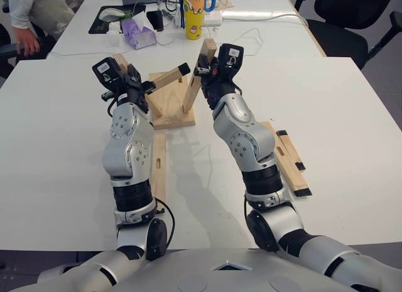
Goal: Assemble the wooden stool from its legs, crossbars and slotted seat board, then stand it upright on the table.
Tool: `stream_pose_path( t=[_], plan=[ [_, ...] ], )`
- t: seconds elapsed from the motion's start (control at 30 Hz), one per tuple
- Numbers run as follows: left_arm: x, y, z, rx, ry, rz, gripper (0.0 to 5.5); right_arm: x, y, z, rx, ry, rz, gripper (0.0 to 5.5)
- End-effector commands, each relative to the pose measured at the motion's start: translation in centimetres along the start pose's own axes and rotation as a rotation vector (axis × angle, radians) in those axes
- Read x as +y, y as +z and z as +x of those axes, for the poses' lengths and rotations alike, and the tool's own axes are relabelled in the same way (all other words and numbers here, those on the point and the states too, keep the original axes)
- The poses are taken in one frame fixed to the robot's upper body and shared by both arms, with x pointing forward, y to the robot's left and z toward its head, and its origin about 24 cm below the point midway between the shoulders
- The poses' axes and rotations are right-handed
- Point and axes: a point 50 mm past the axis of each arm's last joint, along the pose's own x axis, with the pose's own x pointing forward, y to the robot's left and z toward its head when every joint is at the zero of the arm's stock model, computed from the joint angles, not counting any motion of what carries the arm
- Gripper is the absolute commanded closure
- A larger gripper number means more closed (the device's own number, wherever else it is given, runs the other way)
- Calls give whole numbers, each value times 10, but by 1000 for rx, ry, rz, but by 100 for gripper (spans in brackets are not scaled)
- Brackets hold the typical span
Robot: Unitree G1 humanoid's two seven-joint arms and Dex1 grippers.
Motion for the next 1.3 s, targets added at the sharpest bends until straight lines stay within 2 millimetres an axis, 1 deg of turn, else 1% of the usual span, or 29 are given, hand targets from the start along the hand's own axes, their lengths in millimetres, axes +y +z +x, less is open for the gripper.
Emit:
stream_pose_path(
  t=[0.03,0.1,0.2,0.23,0.33,0.47,0.6,0.67,0.73,0.9,1.07,1.17,1.3],
  plan=[
    [-21,-8,-6,89,-111,-240,439,53,-138,-33,773,95,286,447],
    [-20,-7,-5,85,-106,-235,439,57,-126,-28,703,139,278,447],
    [-17,-6,-3,70,-96,-226,439,56,-108,-20,584,155,242,447],
    [-16,-5,-3,62,-96,-221,439,55,-103,-17,555,149,238,410],
    [-14,-2,-1,47,-93,-214,441,52,-93,-11,498,147,233,355],
    [-13,-1,1,43,-92,-216,443,50,-86,-8,467,160,233,293],
    [-12,-1,1,38,-92,-211,443,42,-87,-9,481,135,210,249],
    [-13,0,1,36,-97,-190,443,37,-86,-10,489,120,191,249],
    [-14,0,2,37,-96,-159,443,27,-81,-10,483,96,175,249],
    [-15,0,3,34,-95,-79,443,3,-59,-11,439,41,165,249],
    [-25,1,3,25,-139,1,443,-14,-39,-17,396,21,124,249],
    [-32,1,1,26,-167,41,443,-23,-36,-22,395,6,99,249],
    [-37,0,0,23,-184,79,443,-35,-40,-31,428,-19,57,249]
  ],
)
